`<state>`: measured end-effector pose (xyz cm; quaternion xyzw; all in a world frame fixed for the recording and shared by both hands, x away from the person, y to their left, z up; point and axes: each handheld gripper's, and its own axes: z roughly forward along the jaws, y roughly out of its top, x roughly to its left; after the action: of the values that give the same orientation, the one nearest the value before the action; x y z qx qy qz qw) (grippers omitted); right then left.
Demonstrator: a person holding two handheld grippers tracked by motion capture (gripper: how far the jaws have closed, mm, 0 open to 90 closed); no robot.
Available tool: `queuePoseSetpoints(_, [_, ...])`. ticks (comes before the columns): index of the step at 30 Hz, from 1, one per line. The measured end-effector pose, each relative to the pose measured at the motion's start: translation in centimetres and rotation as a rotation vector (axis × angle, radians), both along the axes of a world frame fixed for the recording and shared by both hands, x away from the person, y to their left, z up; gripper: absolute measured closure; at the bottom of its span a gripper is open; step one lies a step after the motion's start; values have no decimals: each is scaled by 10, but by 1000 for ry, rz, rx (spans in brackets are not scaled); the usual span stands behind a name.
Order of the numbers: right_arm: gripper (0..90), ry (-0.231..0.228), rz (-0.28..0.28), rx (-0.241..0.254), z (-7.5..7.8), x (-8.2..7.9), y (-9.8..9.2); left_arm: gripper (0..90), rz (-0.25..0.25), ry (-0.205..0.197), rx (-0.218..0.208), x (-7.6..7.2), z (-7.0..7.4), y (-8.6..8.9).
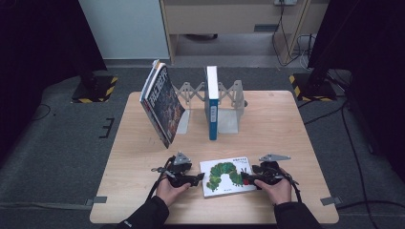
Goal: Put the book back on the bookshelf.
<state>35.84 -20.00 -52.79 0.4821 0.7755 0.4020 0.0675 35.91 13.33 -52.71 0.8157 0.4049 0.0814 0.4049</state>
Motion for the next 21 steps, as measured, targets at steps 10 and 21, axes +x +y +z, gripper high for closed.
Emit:
queuePoseSetpoints(10, [411,-18,0,-6,2,-1,-1,215,22,-27,94,-10,-2,9])
queuePoseSetpoints(21, [468,12,1,-14,2,6,2,105,2,-89,135,-16,-8,1])
